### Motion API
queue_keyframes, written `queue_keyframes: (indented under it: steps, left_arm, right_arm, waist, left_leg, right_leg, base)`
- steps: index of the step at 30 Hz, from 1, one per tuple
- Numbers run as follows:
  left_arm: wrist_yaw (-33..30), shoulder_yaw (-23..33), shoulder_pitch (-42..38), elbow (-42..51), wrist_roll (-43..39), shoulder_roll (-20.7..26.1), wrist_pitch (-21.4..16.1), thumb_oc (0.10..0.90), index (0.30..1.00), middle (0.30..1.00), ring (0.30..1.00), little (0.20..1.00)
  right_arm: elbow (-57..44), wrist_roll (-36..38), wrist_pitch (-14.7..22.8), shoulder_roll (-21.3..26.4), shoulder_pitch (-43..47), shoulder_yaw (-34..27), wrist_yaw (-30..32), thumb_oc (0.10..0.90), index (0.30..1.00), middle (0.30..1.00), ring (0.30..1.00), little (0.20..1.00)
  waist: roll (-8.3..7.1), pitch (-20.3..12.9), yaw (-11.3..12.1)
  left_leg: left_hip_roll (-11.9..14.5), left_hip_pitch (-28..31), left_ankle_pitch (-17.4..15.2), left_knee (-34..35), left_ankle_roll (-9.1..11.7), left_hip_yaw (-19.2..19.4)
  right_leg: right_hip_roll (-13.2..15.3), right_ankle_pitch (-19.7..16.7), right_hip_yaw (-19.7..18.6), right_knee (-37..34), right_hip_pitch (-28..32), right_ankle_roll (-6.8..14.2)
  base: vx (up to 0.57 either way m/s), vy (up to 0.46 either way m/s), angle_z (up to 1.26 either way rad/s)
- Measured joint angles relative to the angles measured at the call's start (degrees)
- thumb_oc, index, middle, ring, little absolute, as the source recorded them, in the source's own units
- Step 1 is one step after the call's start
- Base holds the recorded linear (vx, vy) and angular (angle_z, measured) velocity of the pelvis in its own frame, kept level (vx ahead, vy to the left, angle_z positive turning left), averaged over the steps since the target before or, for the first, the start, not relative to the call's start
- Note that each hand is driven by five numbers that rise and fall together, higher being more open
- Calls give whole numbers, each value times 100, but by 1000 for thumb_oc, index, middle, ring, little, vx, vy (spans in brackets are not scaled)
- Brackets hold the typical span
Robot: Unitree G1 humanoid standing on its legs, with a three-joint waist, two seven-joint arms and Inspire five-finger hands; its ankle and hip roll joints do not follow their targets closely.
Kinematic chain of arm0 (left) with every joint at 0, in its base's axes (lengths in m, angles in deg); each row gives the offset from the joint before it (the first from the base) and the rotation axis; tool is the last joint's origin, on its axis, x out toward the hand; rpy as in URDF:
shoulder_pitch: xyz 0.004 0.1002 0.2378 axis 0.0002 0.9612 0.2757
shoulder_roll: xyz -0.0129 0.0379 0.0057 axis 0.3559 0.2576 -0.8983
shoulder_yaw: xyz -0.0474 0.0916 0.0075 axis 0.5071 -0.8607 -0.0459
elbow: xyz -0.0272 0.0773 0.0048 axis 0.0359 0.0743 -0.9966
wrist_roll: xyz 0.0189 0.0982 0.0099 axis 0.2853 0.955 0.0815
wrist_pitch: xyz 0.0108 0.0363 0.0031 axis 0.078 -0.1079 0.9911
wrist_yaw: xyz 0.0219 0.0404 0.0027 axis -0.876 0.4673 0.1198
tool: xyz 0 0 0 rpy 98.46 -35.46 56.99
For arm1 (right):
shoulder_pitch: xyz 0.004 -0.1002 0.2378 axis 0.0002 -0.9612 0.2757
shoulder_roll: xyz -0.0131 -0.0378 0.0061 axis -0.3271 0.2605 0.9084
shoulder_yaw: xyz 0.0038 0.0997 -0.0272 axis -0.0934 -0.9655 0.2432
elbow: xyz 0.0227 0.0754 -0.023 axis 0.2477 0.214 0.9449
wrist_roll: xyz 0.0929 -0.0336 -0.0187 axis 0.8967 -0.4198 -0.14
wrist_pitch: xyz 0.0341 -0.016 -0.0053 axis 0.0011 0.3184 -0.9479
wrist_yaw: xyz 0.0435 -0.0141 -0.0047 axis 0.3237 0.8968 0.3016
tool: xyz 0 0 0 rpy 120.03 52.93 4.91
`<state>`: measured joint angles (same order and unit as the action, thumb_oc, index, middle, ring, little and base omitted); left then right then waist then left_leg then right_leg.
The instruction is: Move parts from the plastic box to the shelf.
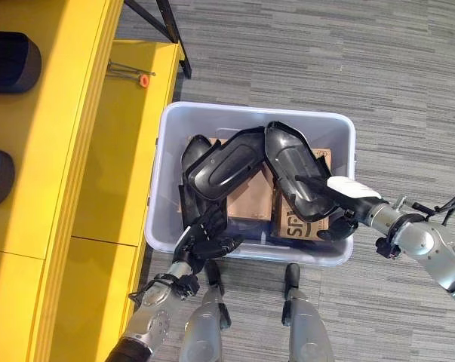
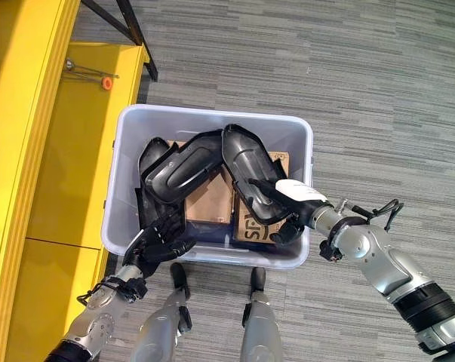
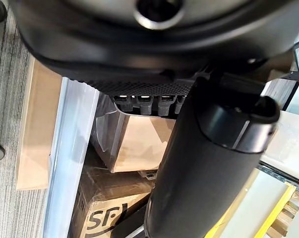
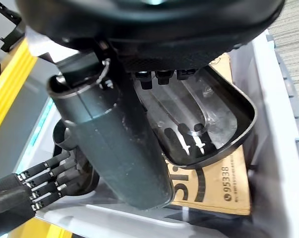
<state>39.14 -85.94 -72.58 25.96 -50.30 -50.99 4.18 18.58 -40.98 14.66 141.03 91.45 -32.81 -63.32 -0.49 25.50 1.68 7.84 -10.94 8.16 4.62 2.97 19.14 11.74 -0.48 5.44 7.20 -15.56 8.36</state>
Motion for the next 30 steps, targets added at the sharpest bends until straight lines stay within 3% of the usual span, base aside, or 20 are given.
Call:
queue_keyframes:
  steps: [6,9,17,21,30]
  left_arm:
    - [0,6,4,72,-2,2,-96,900,1000,1000,1000,1000]
    - [-2,37,-90,139,-1,18,-135,900,1000,1000,1000,1000]
    - [-24,141,-91,201,-2,10,-234,900,1000,1000,1000,1000]
    - [-25,181,-132,412,-1,8,-321,900,1000,1000,1000,1000]
    - [-111,283,-238,543,-2,7,-399,900,1000,1000,1000,1000]
  right_arm:
    - [-179,-224,108,373,493,45,0,900,1000,1000,1000,1000]
    - [-192,-529,142,706,1353,895,-53,900,1000,1000,1000,1000]
    - [-171,-647,155,664,1361,928,-173,900,1000,1000,1000,1000]
    - [-151,-649,144,653,896,939,-212,900,1000,1000,1000,1000]
    - [-9,-888,142,678,1134,937,-163,900,1000,1000,1000,1000]
  waist:
    - [-47,39,17]
    - [-80,134,7]
    - [-85,215,5]
    - [-69,332,16]
    - [-62,386,9]
  left_leg:
    - [2,-96,6,-2,-1,-5]
    - [21,-330,-38,-283,-57,-77]
    - [21,-570,-54,-550,-81,-105]
    - [29,-846,-60,-731,-92,-170]
    - [68,-1261,-81,-1106,-117,-272]
  right_leg:
    - [-4,4,1,26,-111,-2]
    - [26,6,32,96,-216,-7]
    - [83,15,-23,417,-493,-20]
    - [107,24,-17,593,-733,-34]
    - [178,329,-41,1392,-1323,-148]
  base:
    - [0,0,0]
    - [0,5,8]
    - [0,1,2]
    - [-26,6,6]
    - [-19,-3,5]
